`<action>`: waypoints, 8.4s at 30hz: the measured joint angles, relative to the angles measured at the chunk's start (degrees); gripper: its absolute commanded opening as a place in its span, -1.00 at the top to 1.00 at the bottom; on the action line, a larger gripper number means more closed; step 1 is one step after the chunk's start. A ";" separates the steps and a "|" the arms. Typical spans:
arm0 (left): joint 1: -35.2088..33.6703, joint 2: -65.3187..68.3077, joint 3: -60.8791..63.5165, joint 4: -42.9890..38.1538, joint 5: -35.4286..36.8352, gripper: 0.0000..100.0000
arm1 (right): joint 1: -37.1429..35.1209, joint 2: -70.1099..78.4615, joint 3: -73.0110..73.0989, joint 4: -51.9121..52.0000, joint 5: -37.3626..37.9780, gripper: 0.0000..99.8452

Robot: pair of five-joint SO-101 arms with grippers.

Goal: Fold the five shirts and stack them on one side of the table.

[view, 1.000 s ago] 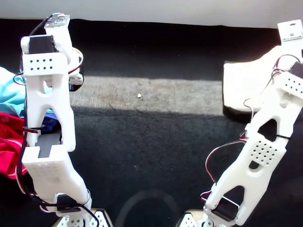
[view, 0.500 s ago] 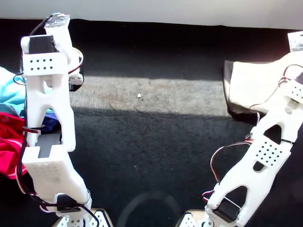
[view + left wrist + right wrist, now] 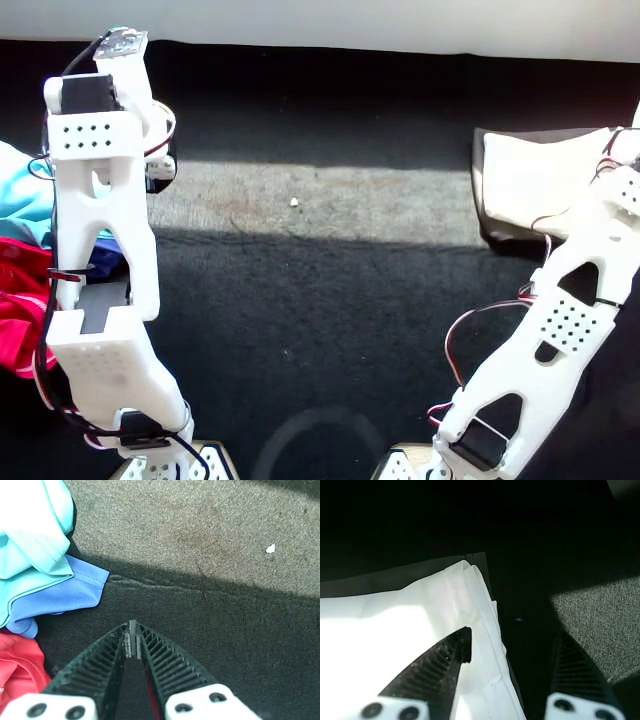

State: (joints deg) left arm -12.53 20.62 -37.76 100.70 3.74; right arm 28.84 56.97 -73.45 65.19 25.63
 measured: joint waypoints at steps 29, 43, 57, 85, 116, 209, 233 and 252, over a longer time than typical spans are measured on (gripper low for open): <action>-29.89 -28.66 26.11 0.18 -11.96 0.71 | -2.37 5.63 -19.34 7.47 -8.53 0.87; -50.29 -15.38 37.45 -9.67 -29.71 0.55 | -8.88 -10.90 -20.40 35.25 -8.53 0.55; -48.70 -4.75 39.38 -15.47 -34.46 1.00 | -12.92 -56.79 25.05 35.52 -8.88 0.55; 31.21 -51.08 39.38 -14.42 -13.98 0.98 | -15.12 -95.21 110.24 14.77 -8.88 0.55; 6.77 -48.00 61.80 -4.31 -29.63 0.67 | -16.26 -95.21 114.02 12.13 -8.88 0.49; -15.65 -31.38 56.62 -13.27 -28.48 0.98 | -52.66 -7.38 4.13 34.73 -11.60 0.99; 13.63 -31.47 6.68 -3.34 -26.11 0.98 | -32.97 -24.53 -12.66 35.34 -11.60 0.88; 14.33 -31.38 66.64 -29.54 -25.93 0.98 | -32.97 -34.81 10.90 35.43 -11.60 0.67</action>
State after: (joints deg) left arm 1.80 -10.77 28.88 71.16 -22.20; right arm -4.13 22.15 -62.55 100.62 14.02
